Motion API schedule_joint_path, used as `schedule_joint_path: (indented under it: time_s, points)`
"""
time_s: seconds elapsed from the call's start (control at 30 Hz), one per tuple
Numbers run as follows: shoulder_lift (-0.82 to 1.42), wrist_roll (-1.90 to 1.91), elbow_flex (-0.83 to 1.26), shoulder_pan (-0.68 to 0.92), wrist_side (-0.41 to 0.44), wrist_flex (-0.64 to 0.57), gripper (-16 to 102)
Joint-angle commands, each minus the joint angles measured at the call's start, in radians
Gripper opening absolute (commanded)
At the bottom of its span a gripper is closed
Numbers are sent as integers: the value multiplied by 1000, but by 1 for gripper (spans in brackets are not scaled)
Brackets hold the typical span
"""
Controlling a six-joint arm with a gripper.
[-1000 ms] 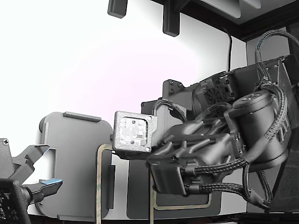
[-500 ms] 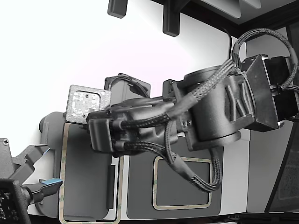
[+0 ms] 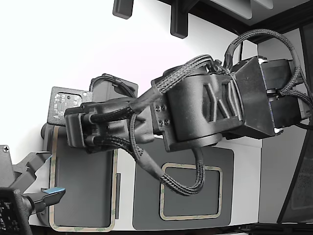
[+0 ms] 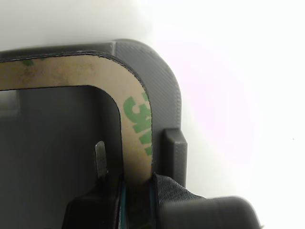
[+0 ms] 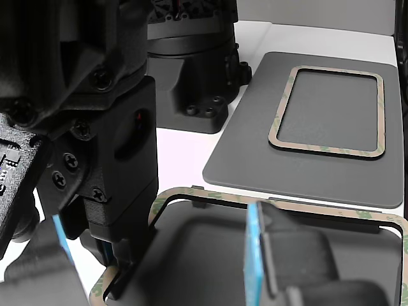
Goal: Move top rectangular frame to the holder.
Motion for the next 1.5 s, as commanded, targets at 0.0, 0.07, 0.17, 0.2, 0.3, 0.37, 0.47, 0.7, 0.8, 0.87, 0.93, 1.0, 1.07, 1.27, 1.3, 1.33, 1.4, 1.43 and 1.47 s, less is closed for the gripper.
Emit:
schedule_joint_path:
  time_s: [0.0,0.07,0.17,0.2,0.3,0.37,0.47,0.7,0.8,0.87,0.93,1.0,1.07,1.27,1.3,1.33,1.4,1.43,1.47]
  points:
    - [21,-3,-20,-17,2,0,-10]
    - [20,-5,-15,-18,2,-3,-10]
    - [17,-3,-14,-20,-2,-8,-10]
    - [17,-3,-14,-20,-3,-8,-10]
    - [17,-6,-9,-20,-6,-8,-10]
    - [17,-9,-3,-23,-6,-8,-10]
    - [17,-14,0,-28,-8,-8,-10]
    - [18,-12,17,-34,-9,-20,-10]
    - [23,-11,29,-34,-8,-29,-10]
    - [32,-11,48,-35,-8,-43,-10]
    - [38,-9,63,-35,-8,-57,-10]
    - [38,-6,66,-37,-8,-60,-10]
    - [40,-8,72,-37,-8,-63,-10]
    - [46,-9,84,-37,-11,-67,-10]
    - [46,-9,84,-37,-12,-69,-10]
    - [46,-11,84,-37,-12,-69,-10]
    - [46,-14,87,-37,-14,-71,-10]
    - [46,-15,89,-37,-14,-72,-10]
    - [46,-15,89,-37,-14,-74,-10]
